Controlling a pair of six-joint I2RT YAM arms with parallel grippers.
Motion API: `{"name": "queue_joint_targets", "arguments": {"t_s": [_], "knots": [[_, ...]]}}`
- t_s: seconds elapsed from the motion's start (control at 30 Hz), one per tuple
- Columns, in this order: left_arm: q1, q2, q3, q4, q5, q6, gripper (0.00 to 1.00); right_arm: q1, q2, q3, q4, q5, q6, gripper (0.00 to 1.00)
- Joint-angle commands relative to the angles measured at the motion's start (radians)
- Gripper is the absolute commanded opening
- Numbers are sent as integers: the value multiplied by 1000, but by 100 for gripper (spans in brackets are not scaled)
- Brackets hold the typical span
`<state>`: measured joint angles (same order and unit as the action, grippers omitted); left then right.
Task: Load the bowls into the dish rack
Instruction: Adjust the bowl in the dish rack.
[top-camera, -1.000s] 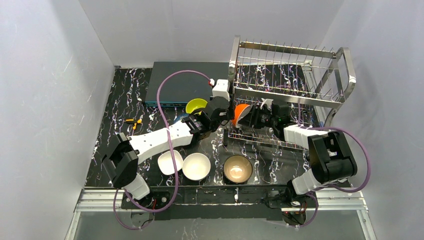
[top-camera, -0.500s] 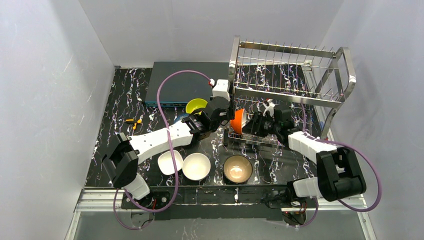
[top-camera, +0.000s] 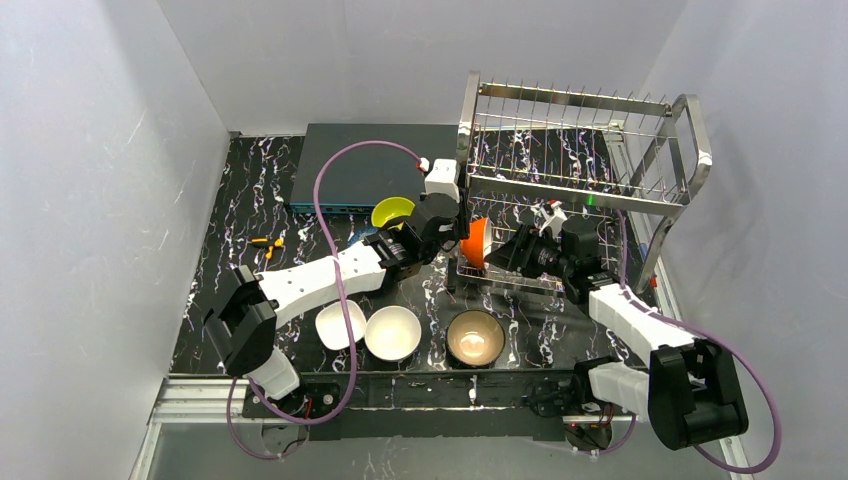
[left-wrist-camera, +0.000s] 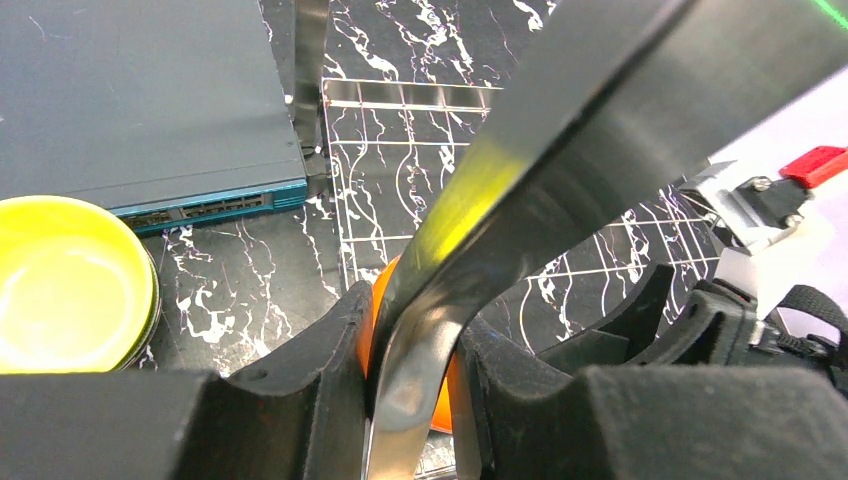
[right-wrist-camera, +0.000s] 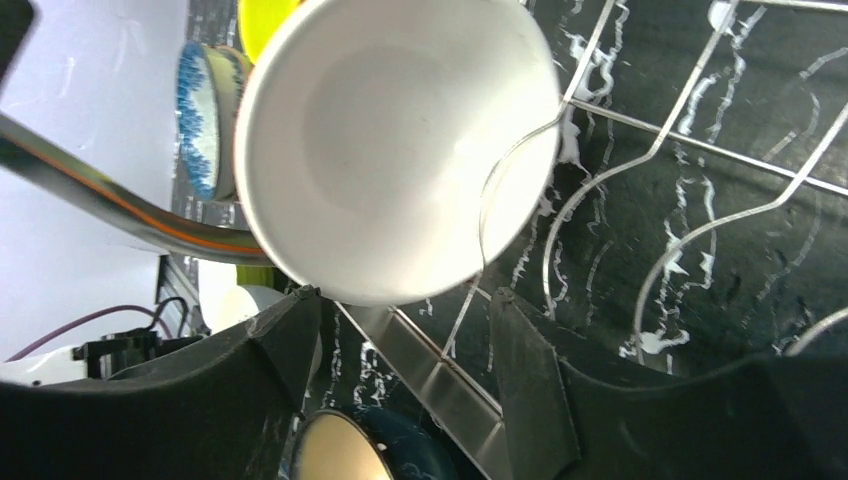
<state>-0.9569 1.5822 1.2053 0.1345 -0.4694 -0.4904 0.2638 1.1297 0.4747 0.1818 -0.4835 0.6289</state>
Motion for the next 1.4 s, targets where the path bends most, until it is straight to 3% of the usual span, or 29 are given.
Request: {"name": "queue_joint_targets", "arguments": {"t_s": [0.0,0.2,0.6,0.83,0.9,1.13,1.37], "knots": [[17,-34,-16,-68,-5,-139,0,-1,-24,-24,160,-56,62,72],[19,-33,-16,-68,0,-139,0,-1,22,-15,282,-90,120,68],[19,-34,-20,-70,0,-132,0,14,144,21,457,-151,206,49],[19,-30,-22,-72,3,-131,0,47,174,41,488,-155,216,48],[18,-28,-20,-72,6,-132,0,52,180,48,480,-152,207,41],[18,-30,-20,-74,8,-124,0,57,201,78,466,-159,188,3],[19,-35,-21,-76,2,-116,0,57,147,81,490,-153,209,1]]}}
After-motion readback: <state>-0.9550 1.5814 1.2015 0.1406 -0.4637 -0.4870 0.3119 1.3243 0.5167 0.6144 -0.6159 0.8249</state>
